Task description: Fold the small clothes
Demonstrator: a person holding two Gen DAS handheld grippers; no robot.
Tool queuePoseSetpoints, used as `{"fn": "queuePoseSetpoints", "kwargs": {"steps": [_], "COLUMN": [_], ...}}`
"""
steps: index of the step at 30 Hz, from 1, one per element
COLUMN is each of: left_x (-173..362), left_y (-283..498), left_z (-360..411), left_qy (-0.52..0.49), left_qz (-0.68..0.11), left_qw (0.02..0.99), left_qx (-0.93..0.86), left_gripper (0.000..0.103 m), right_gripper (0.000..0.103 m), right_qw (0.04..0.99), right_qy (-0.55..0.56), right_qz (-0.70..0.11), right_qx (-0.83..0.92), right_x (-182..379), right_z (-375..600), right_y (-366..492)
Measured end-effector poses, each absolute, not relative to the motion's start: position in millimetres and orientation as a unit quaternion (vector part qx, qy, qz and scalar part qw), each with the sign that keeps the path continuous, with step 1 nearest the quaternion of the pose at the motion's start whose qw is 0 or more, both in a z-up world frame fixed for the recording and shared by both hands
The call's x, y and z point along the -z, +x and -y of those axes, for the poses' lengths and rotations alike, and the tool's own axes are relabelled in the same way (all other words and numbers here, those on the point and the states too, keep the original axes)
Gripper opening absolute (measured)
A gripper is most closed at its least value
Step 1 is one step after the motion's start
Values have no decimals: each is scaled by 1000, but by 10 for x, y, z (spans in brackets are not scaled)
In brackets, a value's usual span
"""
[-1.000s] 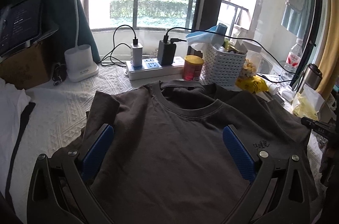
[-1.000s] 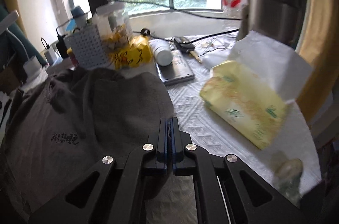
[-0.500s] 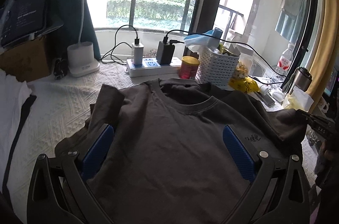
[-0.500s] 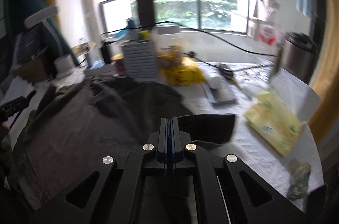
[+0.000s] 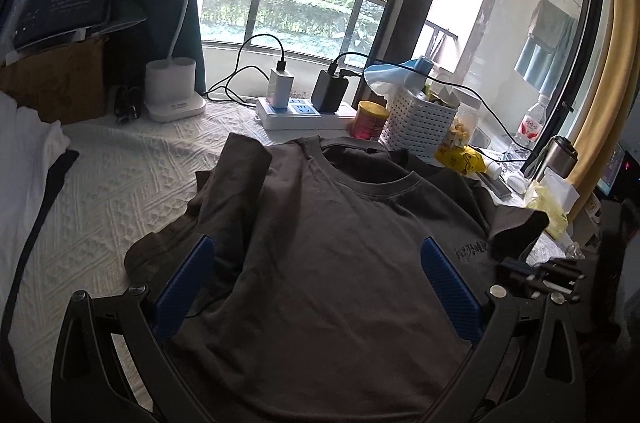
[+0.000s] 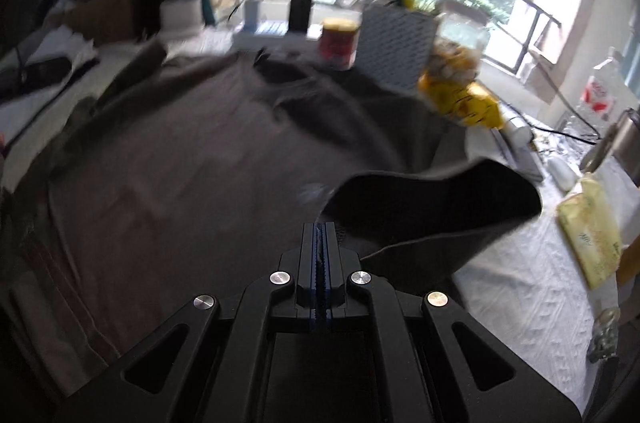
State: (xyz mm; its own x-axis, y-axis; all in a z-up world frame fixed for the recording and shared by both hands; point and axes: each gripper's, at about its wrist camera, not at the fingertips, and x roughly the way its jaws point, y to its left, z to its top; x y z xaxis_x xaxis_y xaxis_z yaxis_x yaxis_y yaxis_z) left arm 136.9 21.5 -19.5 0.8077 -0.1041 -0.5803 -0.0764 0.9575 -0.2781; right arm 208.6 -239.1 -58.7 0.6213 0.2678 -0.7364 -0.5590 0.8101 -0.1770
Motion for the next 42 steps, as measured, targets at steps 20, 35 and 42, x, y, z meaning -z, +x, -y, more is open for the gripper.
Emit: {"fn": "queuePoseSetpoints", "kwargs": {"steps": [20,35,42], "left_x": [286,311,335], "left_y": [1338,1328,1333], "left_z": [-397,-324,-306], "left_qy": [-160,-141,-142], "left_qz": [-319,-338,-341], "left_qw": [934,930,929], "left_qx": [3,0,1], "left_gripper": [102,102,102], "right_gripper": [43,44,44], "right_qw": [875,835,867], "right_qy": [-152,-113,-101], "right_qz": [-401,-454,-417], "right_qx": [-224,-288,-253], "right_x": [331,511,254], "right_z": [2564,2585,2652], "right_y": [2181,1865,2220]}}
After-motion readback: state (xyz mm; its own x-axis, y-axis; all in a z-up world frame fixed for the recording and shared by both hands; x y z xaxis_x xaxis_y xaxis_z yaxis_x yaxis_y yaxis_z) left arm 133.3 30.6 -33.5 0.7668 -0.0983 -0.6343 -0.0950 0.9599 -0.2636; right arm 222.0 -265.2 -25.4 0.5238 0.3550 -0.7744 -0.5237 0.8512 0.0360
